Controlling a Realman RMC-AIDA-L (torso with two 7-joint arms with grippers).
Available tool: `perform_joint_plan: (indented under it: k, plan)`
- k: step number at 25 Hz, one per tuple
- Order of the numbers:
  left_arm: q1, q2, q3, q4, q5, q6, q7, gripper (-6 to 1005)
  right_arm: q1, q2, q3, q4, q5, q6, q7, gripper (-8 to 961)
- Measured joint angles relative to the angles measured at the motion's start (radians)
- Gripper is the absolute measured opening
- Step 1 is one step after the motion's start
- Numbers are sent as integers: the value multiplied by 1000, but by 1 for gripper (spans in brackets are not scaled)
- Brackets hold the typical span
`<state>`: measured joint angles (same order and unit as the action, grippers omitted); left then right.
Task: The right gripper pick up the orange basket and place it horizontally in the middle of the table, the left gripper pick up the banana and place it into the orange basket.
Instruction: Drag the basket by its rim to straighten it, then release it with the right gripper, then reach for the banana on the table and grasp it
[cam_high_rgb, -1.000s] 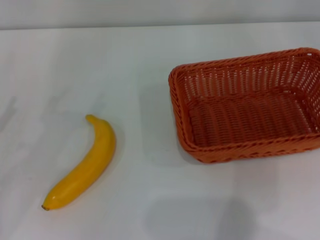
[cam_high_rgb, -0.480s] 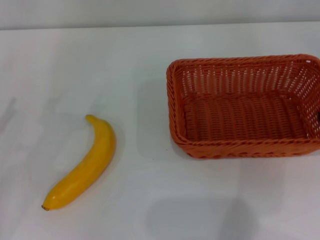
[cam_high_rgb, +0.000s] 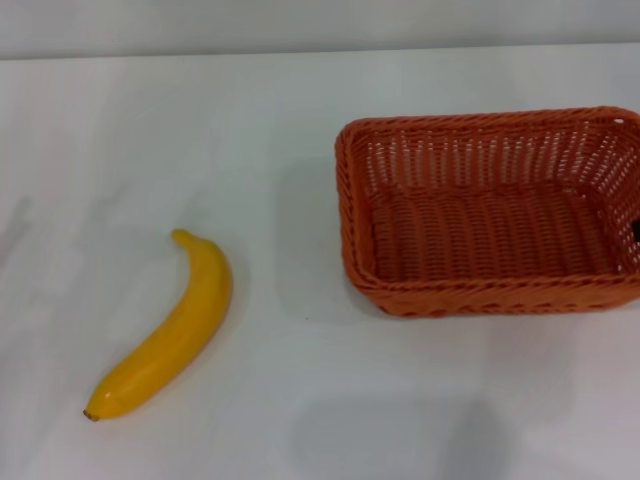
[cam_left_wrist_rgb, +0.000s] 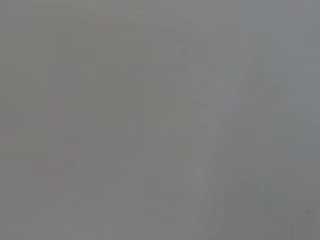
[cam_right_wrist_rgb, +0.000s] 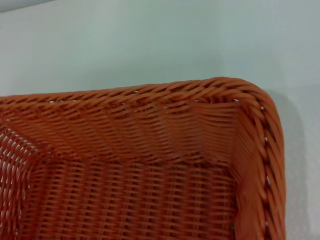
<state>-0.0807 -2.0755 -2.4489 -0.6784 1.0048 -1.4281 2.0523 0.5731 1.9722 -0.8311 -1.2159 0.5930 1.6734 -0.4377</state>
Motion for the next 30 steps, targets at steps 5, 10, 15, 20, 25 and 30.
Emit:
perform_joint_plan:
  k: [5,10,15,20,25,30]
  plan:
    - [9,-2,-2,-1,-5,-8,-1,845,1,-14,6,13,12,-2,-38,327]
    - [13,-2,-2,-3,-14,-13,-2,845,1,-21,26,6,82,20,-61,329]
    - [11,-1,-2,-5,-28,-26,-8,846,12,-33,24,-1,80,34,-52,331]
    - [1,1,-2,-6,-29,-19,-4,846,21,-42,26,-23,73,43,-36,345]
    - [-7,4,-5,-7,-29,-13,-2,846,24,-55,32,-57,77,59,-19,358]
    - [-9,5,-5,-25,5,-11,-42,846,23,-50,125,-129,83,29,-86,372]
